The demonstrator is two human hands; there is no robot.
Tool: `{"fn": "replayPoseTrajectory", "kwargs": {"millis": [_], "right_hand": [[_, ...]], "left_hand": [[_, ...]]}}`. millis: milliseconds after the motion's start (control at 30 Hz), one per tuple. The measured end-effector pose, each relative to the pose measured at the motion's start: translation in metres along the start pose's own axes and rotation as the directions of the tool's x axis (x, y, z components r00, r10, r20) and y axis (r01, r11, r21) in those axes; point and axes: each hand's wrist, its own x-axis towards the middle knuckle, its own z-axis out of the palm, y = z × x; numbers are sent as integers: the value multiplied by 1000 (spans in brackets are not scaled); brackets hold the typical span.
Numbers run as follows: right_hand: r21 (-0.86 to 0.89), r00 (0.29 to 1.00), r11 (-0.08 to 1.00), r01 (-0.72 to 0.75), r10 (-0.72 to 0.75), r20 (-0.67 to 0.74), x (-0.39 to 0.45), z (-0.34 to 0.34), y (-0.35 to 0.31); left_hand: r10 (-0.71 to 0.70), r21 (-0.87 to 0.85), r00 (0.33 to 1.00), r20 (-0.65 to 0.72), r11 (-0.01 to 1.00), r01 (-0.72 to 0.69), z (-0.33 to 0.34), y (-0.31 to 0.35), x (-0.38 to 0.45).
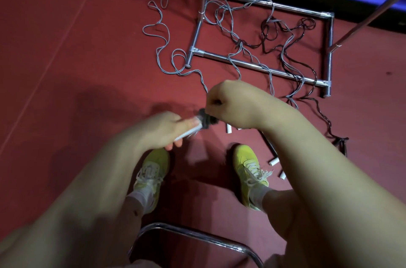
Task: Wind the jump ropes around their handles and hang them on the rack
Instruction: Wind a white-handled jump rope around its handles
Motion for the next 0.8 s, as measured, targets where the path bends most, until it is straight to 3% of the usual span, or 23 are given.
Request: {"fn": "replayPoseTrajectory", "kwargs": {"millis": [67, 300, 500, 700, 800], "right_hand": [[69, 999, 998, -3, 1, 34, -3, -6, 3], [426, 943, 901, -76, -74, 324, -9, -10, 17], [643, 915, 755, -128, -161, 371, -15, -12, 17], [834, 926, 505, -221, -159, 341, -12, -9, 23], [869, 931, 438, -230, -162, 328, -13, -8, 21]], "left_hand": [[29, 38, 993, 115, 999, -34, 5, 1, -2], [147, 41, 955, 256, 986, -163, 8, 5, -6], [361, -107, 870, 335, 932, -346, 5, 15, -14], [456, -252, 844, 282, 884, -394, -1, 11, -17], [483, -301, 830, 279, 865, -402, -3, 12, -19]]}}
